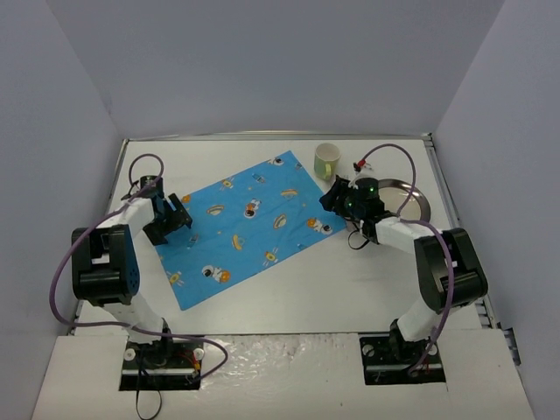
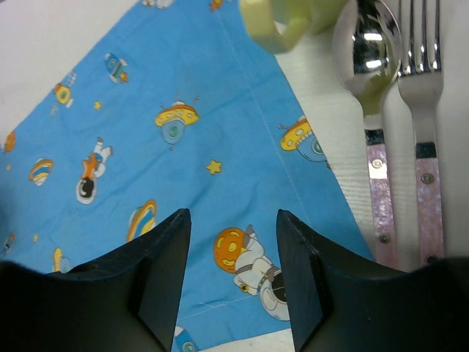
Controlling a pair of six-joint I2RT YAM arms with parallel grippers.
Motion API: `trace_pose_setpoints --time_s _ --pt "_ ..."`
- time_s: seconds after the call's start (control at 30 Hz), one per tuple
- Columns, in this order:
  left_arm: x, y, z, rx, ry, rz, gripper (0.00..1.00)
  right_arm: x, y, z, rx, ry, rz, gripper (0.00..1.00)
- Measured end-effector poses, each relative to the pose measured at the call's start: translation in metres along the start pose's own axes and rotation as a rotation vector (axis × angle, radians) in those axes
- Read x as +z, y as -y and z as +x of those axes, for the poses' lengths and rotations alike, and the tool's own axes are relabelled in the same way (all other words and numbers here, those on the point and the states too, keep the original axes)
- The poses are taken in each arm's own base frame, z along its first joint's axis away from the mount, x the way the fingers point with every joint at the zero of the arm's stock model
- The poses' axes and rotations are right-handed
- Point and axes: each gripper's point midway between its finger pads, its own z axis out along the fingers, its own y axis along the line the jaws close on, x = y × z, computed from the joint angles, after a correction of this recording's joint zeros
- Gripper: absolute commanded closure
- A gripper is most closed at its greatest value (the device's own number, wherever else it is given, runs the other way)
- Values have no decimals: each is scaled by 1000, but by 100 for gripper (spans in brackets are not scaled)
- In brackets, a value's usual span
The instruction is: Set the dinner table for one person
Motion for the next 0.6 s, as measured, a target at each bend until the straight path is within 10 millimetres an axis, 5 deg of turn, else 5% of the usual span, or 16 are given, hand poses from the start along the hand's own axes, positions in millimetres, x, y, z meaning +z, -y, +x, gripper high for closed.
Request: trace_pose_setpoints --time_s 0.13,0.3,0.6 --pt "-23 5 -7 6 39 25 23 -9 -21 -10 -22 6 -39 53" --pt "-49 11 -17 7 116 73 23 -11 -23 14 -1 -63 -42 53" --pt "-4 -15 28 -24 -33 -14 23 -21 4 69 49 -168 25 53"
